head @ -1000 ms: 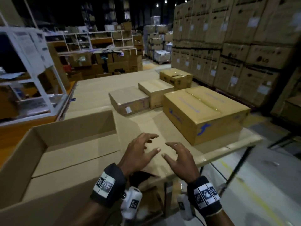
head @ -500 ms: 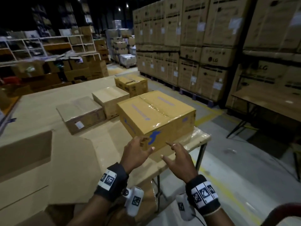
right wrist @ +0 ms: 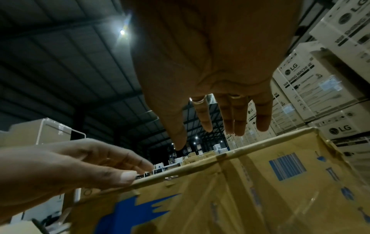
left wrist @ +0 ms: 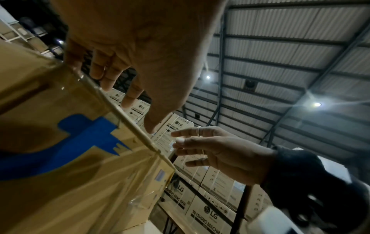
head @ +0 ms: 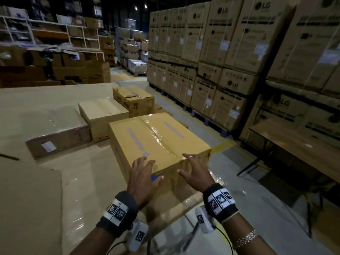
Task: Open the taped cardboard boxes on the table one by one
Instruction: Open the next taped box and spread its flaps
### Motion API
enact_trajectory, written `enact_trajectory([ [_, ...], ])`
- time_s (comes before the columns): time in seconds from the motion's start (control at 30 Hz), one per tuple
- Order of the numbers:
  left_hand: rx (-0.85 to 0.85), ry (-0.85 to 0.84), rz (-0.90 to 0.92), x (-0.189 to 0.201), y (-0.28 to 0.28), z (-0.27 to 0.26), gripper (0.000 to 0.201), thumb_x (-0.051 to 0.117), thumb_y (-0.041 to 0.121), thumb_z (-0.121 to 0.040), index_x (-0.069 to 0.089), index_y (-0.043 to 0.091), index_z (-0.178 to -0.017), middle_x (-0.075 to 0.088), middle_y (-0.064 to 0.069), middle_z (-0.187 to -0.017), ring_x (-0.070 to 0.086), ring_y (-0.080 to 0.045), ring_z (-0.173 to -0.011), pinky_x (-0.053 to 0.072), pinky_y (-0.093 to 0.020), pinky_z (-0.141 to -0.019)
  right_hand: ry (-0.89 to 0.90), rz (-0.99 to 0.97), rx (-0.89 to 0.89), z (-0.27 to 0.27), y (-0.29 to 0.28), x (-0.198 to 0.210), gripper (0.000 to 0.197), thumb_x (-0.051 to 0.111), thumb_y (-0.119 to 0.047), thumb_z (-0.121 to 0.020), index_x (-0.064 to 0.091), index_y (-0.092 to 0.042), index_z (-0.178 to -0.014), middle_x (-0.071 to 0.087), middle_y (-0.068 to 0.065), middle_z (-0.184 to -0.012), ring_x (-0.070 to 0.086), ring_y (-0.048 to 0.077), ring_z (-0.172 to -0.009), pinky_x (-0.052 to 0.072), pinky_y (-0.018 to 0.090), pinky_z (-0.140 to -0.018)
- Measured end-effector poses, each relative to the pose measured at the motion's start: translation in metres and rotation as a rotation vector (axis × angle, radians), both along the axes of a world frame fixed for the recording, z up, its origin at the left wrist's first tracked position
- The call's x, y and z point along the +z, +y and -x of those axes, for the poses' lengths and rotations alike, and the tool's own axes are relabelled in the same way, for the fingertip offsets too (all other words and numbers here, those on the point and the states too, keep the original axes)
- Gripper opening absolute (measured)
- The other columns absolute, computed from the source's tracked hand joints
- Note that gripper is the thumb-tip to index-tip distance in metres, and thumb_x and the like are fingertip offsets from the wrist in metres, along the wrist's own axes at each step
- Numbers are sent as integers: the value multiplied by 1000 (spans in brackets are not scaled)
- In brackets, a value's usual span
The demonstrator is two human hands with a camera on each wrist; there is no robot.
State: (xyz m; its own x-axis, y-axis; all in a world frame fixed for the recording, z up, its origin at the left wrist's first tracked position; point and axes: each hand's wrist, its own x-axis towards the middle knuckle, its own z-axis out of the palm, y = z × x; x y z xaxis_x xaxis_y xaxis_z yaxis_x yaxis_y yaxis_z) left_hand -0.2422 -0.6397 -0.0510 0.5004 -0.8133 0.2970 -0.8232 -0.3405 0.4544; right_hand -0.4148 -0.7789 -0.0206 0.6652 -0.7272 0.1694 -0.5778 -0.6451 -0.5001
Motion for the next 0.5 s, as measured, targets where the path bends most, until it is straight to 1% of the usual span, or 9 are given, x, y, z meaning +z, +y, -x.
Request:
enact_trajectory([
  [0.03,1,-19,-11,-5,-5,-3,54,67,48,-89,57,23,-135,47,-10,-142,36,-29,-136,36,-44,-111,16,13,-6,-4,-12,0,69,71,-41,-91,42,-20,-149,46,6,-146,43,26,-137,36,45,-114],
  [0.1,19,-57,-41,-15,-10,-9,47,61,44,-94,55,26,-138,48,-9,-144,39,-28,-136,36,-45,-110,53,40,-37,-11,-33,0,72,71,-44,-90,42,-19,-150,43,8,-148,43,27,-137,36,45,-114],
  [0.17,32,-72,-40,-24,-9,-14,48,56,46,-96,51,32,-142,47,-4,-147,40,-26,-137,37,-47,-109,73,27,-89,-16,-52,0,73,69,-49,-90,42,-20,-151,40,9,-151,41,29,-139,35,45,-115],
  [0.27,17,-86,-13,-31,-6,-23,52,46,51,-93,48,38,-143,48,2,-148,43,-22,-138,39,-49,-107,86,41,-181,-24,-82,3,72,56,-65,-91,46,-22,-148,40,9,-154,38,30,-142,29,49,-116],
  [0.33,41,-128,-44,-37,-3,-25,55,42,51,-90,49,39,-143,51,3,-148,44,-24,-137,40,-50,-102,131,61,-230,-29,-104,4,75,50,-72,-89,47,-22,-146,42,11,-153,37,32,-142,28,51,-116],
  [0.37,57,-133,-75,-37,-3,-24,56,43,51,-88,49,41,-143,51,2,-148,44,-26,-138,40,-51,-101,166,55,-236,-33,-115,4,79,48,-76,-88,46,-23,-146,43,12,-153,37,34,-142,28,53,-116],
  [0.43,111,-91,-130,-31,-4,-26,59,50,55,-85,47,46,-143,47,2,-153,37,-28,-144,34,-52,-105,245,18,-217,-42,-138,2,89,48,-81,-83,42,-24,-150,43,14,-152,38,35,-141,30,54,-115],
  [0.5,185,-11,-216,-20,-8,-30,73,51,72,-77,42,50,-146,35,4,-160,23,-26,-152,23,-49,-114,319,-21,-175,-52,-157,-3,94,47,-85,-80,37,-25,-152,45,15,-149,43,37,-137,35,52,-112],
])
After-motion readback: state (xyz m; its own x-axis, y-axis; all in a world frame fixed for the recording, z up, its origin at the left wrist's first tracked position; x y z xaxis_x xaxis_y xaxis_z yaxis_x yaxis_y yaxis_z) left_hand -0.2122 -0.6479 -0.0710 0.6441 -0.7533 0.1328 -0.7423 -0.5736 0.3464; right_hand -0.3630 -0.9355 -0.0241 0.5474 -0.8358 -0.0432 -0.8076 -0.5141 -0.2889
